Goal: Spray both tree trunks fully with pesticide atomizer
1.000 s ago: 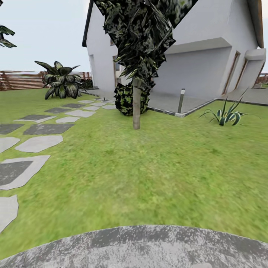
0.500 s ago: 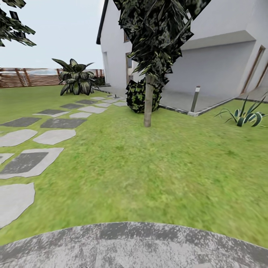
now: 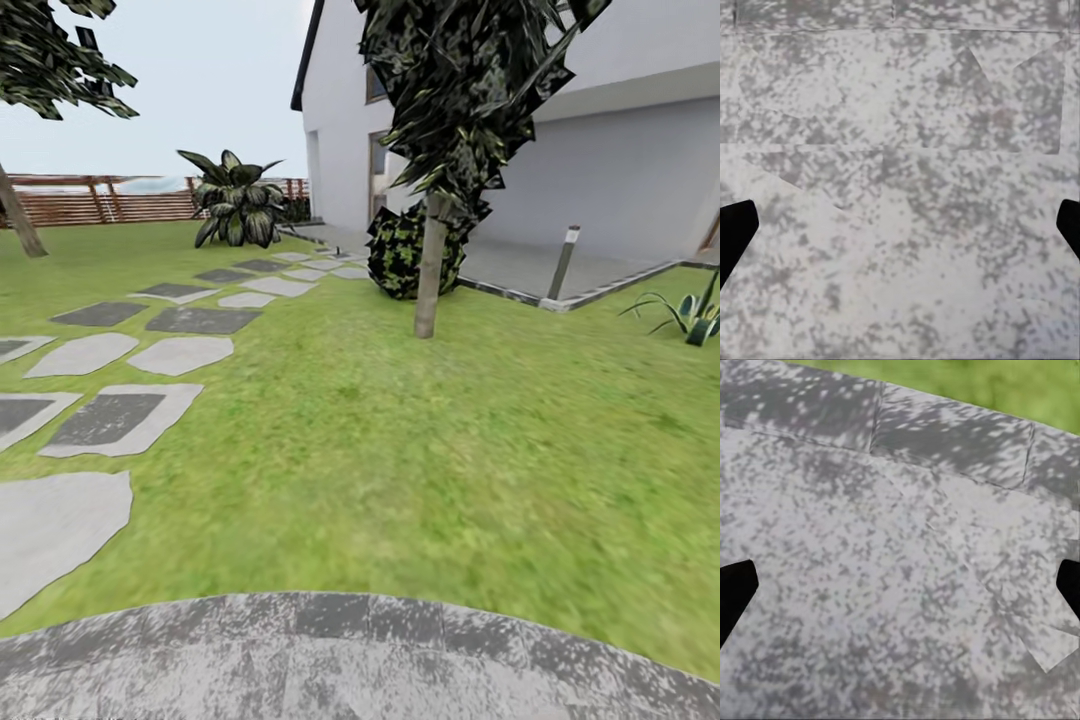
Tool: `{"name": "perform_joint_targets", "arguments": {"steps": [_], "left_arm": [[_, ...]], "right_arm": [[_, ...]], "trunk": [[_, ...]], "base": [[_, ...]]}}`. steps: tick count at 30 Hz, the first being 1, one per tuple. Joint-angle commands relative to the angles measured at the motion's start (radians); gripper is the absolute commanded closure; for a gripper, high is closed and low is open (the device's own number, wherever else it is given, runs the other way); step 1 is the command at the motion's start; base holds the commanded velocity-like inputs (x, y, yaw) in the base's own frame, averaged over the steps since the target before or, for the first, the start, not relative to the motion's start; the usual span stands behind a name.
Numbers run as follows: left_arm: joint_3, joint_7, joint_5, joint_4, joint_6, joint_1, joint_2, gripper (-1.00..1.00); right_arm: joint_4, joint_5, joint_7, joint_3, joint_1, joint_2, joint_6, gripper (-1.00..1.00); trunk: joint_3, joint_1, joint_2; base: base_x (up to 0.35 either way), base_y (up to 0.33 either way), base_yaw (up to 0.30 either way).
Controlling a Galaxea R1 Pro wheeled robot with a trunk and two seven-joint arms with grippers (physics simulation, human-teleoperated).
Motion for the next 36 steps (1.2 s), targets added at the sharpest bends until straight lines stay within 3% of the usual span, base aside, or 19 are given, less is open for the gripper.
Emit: {"name": "perform_joint_targets", "arguments": {"steps": [1, 36], "left_arm": [[0.002, 0.000, 0.002, 0.001, -0.003, -0.001, 0.000, -1.00], [0.002, 0.000, -0.001, 0.000, -0.005, 0.000, 0.000, -1.00]], "right_arm": [[0.000, 0.006, 0.000, 0.001, 0.000, 0.000, -0.002, -1.00], [-0.003, 0.005, 0.000, 0.000, 0.000, -0.001, -0.002, -1.00]], "trunk": [[-0.002, 0.000, 0.000], [-0.043, 0.000, 0.000]], "base": [[0.154, 0.256, 0.177], [0.255, 0.251, 0.156]]}}
